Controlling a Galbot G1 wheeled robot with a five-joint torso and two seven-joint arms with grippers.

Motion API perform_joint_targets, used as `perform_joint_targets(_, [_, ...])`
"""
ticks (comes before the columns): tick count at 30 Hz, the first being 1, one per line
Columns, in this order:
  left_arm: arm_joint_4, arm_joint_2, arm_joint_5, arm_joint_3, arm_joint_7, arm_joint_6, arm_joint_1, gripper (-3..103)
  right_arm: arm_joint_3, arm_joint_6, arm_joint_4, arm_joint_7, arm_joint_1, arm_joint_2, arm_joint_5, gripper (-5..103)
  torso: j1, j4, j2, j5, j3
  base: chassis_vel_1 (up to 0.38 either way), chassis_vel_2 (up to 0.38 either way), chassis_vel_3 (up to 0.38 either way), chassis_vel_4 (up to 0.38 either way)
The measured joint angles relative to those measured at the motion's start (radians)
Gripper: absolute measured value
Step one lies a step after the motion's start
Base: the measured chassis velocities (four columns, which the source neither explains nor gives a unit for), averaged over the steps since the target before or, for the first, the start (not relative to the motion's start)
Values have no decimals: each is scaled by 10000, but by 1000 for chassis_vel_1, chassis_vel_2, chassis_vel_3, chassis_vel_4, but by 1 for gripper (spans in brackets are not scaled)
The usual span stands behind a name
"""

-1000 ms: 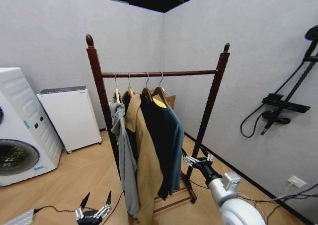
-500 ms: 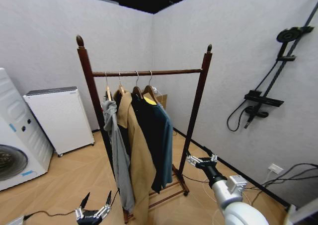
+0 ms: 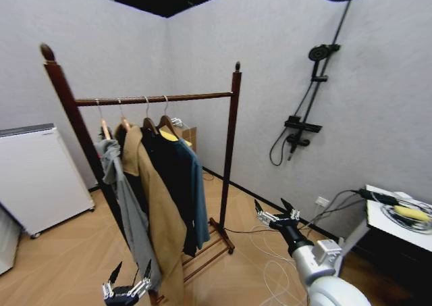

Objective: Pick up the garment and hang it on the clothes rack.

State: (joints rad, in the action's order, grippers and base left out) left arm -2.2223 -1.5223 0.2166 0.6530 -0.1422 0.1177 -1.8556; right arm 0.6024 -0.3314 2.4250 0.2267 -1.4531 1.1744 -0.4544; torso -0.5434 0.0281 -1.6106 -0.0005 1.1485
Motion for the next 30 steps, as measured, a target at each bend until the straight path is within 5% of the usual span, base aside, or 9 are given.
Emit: perform_joint_targets(30, [0,0,0,0,0,0,0,100,98,300,-481,-293,23,122,-13,100,-2,2,1,7,1,-64,-187,-185,-66])
